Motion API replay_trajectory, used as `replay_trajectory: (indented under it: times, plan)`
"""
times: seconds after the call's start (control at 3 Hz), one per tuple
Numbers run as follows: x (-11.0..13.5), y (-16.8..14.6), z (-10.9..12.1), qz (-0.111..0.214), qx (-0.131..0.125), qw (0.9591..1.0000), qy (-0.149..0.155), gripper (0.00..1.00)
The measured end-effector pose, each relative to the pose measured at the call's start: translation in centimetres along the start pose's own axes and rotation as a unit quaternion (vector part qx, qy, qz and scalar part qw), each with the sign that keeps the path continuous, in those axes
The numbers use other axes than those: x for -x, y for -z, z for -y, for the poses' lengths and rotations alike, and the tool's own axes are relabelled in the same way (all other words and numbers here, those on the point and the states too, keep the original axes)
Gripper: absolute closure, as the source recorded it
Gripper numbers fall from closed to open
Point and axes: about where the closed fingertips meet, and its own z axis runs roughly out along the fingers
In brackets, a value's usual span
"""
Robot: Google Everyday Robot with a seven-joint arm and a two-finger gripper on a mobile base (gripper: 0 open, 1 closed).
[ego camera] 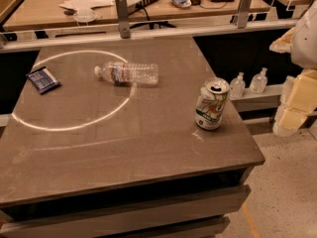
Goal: Pick water bottle
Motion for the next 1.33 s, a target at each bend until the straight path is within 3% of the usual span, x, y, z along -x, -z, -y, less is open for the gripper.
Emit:
replay_trajectory:
  times: [0.67, 1.0, 1.33]
  plan:
    - [1.4, 0.1, 1.1, 0.004, -0.009, 0.9999, -0.007, 0.00]
    - [6.3, -0.8, 4.7, 0.051, -0.025, 0.9978, -0.034, 0.00]
    - [10.1, -1.6, 6.6, 0.090, -0.024, 0.9945, -0.046, 0.00]
